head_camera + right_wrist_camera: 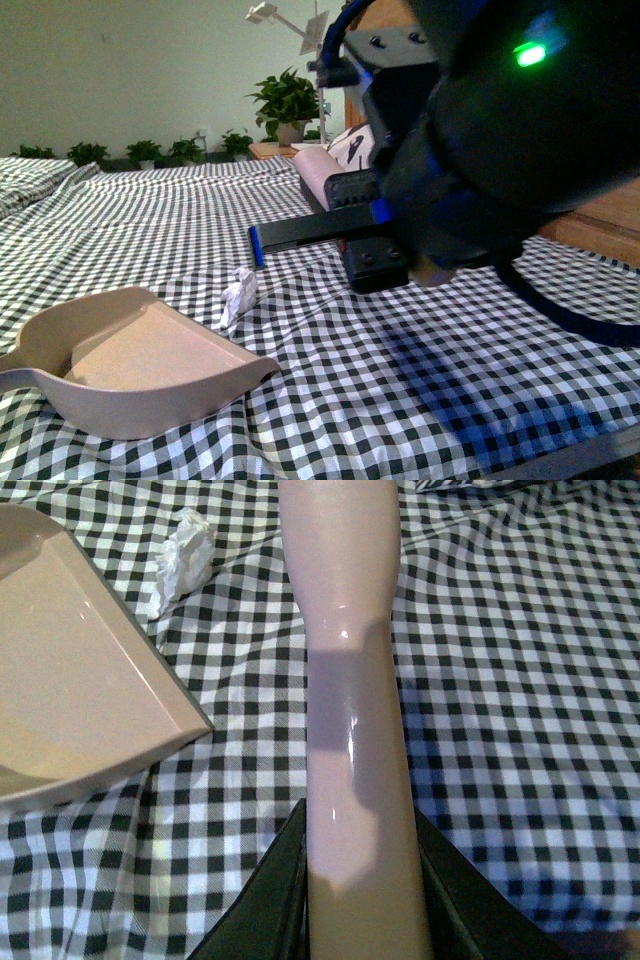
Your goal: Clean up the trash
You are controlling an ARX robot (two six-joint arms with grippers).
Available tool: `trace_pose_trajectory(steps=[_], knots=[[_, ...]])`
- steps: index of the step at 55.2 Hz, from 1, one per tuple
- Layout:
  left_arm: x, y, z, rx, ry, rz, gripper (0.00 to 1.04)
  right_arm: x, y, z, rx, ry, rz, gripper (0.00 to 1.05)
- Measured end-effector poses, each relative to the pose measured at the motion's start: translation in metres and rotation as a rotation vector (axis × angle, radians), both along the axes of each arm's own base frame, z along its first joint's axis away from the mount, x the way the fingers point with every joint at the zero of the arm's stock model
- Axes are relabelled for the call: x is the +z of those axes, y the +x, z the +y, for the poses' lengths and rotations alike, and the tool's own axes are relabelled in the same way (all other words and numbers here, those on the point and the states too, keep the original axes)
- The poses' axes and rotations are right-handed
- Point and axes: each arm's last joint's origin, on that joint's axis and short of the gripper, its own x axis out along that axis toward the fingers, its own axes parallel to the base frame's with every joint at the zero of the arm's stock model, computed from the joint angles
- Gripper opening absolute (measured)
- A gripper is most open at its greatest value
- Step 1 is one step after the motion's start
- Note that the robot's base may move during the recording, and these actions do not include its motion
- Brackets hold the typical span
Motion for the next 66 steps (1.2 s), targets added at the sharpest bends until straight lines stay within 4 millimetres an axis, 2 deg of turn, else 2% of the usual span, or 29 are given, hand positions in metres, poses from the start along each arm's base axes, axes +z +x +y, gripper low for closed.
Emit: trace_pose_trajectory(steps=[11, 23, 36, 50, 66], knots=[[0.000, 0.000, 0.000, 0.000, 0.000, 0.000, 0.28, -0.007, 0.026, 0.030, -0.006, -0.013, 0.014, 0.22], [0.000, 0.000, 0.000, 0.000, 0.000, 0.000, 0.28, -0.014, 0.040, 0.062, 0.027, -0.028, 0.024, 0.22], [0.000, 0.000, 0.000, 0.000, 0.000, 0.000, 0.28, -0.013, 0.050, 0.077, 0.027, -0.027, 0.004, 0.22], [0.000, 0.000, 0.000, 0.000, 0.000, 0.000, 0.28, -0.017, 0.066, 0.061, -0.013, -0.040, -0.010, 0.22], [0.000, 0.000, 0.000, -0.001, 0.001, 0.000, 0.28, -0.035, 0.091, 0.015, -0.037, -0.052, 0.039, 0.22]])
